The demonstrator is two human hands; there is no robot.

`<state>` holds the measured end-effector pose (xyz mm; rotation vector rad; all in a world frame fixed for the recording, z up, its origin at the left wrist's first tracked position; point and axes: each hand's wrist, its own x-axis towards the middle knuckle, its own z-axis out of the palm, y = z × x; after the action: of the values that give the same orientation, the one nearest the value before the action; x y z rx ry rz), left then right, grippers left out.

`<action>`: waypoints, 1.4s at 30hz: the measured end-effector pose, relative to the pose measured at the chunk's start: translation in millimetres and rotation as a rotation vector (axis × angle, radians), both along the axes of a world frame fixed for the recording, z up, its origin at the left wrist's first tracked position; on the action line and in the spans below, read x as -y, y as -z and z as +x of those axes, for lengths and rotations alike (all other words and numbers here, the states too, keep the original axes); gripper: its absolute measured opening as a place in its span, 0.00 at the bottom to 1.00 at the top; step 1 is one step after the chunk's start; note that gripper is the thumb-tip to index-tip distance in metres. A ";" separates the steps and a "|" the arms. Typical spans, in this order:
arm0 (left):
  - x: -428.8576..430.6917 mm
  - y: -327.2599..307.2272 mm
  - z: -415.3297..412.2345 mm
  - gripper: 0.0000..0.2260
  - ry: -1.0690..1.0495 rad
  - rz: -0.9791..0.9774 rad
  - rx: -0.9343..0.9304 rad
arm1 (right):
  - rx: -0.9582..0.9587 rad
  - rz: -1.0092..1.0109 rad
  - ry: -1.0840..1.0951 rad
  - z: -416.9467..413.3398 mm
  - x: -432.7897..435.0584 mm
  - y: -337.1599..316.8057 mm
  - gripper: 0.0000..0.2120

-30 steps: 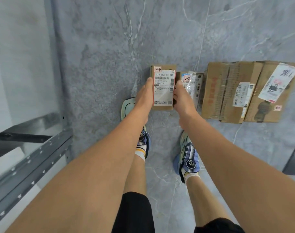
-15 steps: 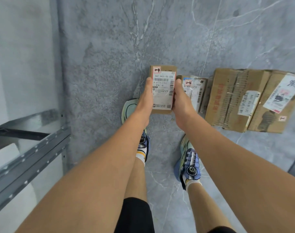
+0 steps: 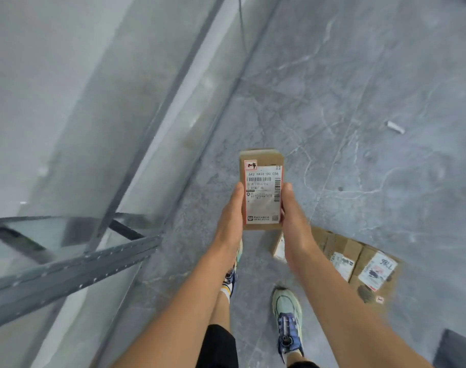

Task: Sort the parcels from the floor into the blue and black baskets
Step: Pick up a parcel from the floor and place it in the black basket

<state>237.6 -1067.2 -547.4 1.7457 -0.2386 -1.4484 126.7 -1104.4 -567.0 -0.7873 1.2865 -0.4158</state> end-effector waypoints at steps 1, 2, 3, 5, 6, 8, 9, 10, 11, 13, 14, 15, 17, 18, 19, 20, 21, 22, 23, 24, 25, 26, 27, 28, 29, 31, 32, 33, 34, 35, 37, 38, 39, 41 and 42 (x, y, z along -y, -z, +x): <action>-1.5 -31.7 0.9 0.21 -0.027 -0.037 0.024 | 0.010 -0.051 -0.021 2.1 3.9 -30.4 0.26; -4.4 -62.4 2.0 0.22 -0.045 -0.064 0.047 | 0.017 -0.103 -0.041 3.7 6.6 -59.4 0.26; -7.9 -93.8 2.5 0.22 -0.055 -0.093 0.071 | 0.032 -0.160 -0.066 5.5 8.2 -89.0 0.26; -17.5 -153.0 4.0 0.22 -0.082 -0.142 0.097 | 0.061 -0.253 -0.131 10.7 8.1 -146.5 0.28; -23.0 -179.8 4.9 0.21 -0.106 -0.168 0.111 | 0.074 -0.290 -0.157 13.5 5.9 -173.2 0.29; -35.9 -233.5 7.1 0.20 -0.153 -0.232 0.147 | 0.113 -0.353 -0.203 20.0 -2.8 -224.2 0.30; -44.6 -259.0 8.4 0.20 -0.175 -0.261 0.169 | 0.137 -0.381 -0.232 23.7 -9.0 -248.1 0.31; -55.0 -282.5 8.9 0.20 -0.195 -0.284 0.184 | 0.153 -0.405 -0.255 26.2 -16.3 -269.4 0.32; -65.9 -304.4 9.9 0.20 -0.220 -0.308 0.203 | 0.169 -0.430 -0.274 28.7 -24.5 -289.8 0.32; -90.1 -341.7 11.6 0.20 -0.264 -0.348 0.239 | 0.215 -0.480 -0.320 35.3 -43.9 -328.9 0.32; -103.8 -356.9 11.4 0.21 -0.288 -0.360 0.249 | 0.239 -0.496 -0.348 38.1 -54.7 -345.1 0.32; -118.9 -371.5 11.3 0.21 -0.314 -0.374 0.260 | 0.264 -0.509 -0.371 41.7 -66.5 -361.0 0.31; -151.0 -399.3 10.3 0.21 -0.356 -0.404 0.289 | 0.298 -0.510 -0.396 47.7 -93.5 -389.4 0.28; -168.0 -411.5 9.4 0.21 -0.376 -0.419 0.306 | 0.318 -0.512 -0.413 50.7 -107.7 -401.6 0.27; -187.1 -422.7 7.5 0.20 -0.392 -0.424 0.316 | 0.337 -0.507 -0.432 53.0 -124.0 -413.1 0.27; -207.0 -434.1 5.3 0.20 -0.411 -0.430 0.327 | 0.351 -0.506 -0.450 55.0 -140.5 -423.8 0.27; -227.2 -445.5 3.2 0.20 -0.433 -0.439 0.343 | 0.368 -0.509 -0.472 57.3 -158.5 -434.7 0.27; -248.4 -455.1 0.8 0.20 -0.456 -0.446 0.361 | 0.382 -0.509 -0.495 59.2 -178.1 -444.9 0.27; -269.7 -464.4 -1.1 0.20 -0.487 -0.453 0.376 | 0.399 -0.513 -0.519 61.6 -197.9 -454.6 0.27; -291.6 -474.1 -3.1 0.19 -0.521 -0.459 0.387 | 0.412 -0.516 -0.543 63.3 -218.2 -463.3 0.27; -314.1 -484.5 -5.5 0.19 -0.546 -0.468 0.395 | 0.424 -0.520 -0.565 64.9 -239.4 -471.7 0.27; -336.6 -495.0 -8.3 0.19 -0.566 -0.478 0.403 | 0.432 -0.524 -0.584 65.8 -260.5 -480.4 0.27; -361.3 -504.5 -12.2 0.19 -0.587 -0.483 0.410 | 0.441 -0.526 -0.611 65.7 -284.1 -489.6 0.27; -386.9 -512.9 -15.6 0.19 -0.614 -0.486 0.417 | 0.451 -0.526 -0.635 65.1 -308.4 -498.7 0.27; -412.6 -520.8 -19.8 0.19 -0.639 -0.489 0.431 | 0.462 -0.527 -0.660 63.7 -332.7 -507.4 0.28; -465.1 -532.6 -27.7 0.19 -0.690 -0.499 0.481 | 0.498 -0.534 -0.717 61.1 -381.9 -521.5 0.27; -491.9 -536.7 -33.2 0.18 -0.723 -0.503 0.495 | 0.510 -0.532 -0.753 58.3 -407.0 -526.5 0.26; -519.2 -540.7 -38.9 0.18 -0.750 -0.502 0.516 | 0.524 -0.525 -0.783 56.2 -433.3 -531.7 0.25; -545.1 -543.9 -44.3 0.18 -0.770 -0.500 0.538 | 0.536 -0.516 -0.813 54.3 -458.8 -536.0 0.26; -570.7 -546.3 -50.7 0.18 -0.793 -0.496 0.550 | 0.543 -0.509 -0.844 52.1 -484.0 -538.6 0.27; -620.3 -549.7 -60.9 0.17 -0.864 -0.485 0.577 | 0.571 -0.504 -0.913 48.9 -534.5 -545.8 0.27; -644.9 -550.9 -64.8 0.17 -0.901 -0.473 0.590 | 0.585 -0.500 -0.953 47.8 -559.3 -548.7 0.27; -668.9 -551.8 -69.1 0.18 -0.935 -0.460 0.600 | 0.595 -0.493 -1.000 47.6 -583.1 -550.4 0.26; -714.6 -551.9 -78.8 0.18 -1.005 -0.434 0.617 | 0.598 -0.481 -1.089 46.8 -628.5 -551.2 0.25; -735.5 -551.7 -83.3 0.18 -1.040 -0.418 0.623 | 0.603 -0.470 -1.127 46.5 -649.7 -551.4 0.25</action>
<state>154.3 -331.7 4.3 1.5240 0.0608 -0.0873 173.3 -454.7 -15.6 -1.4941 0.0593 -0.0014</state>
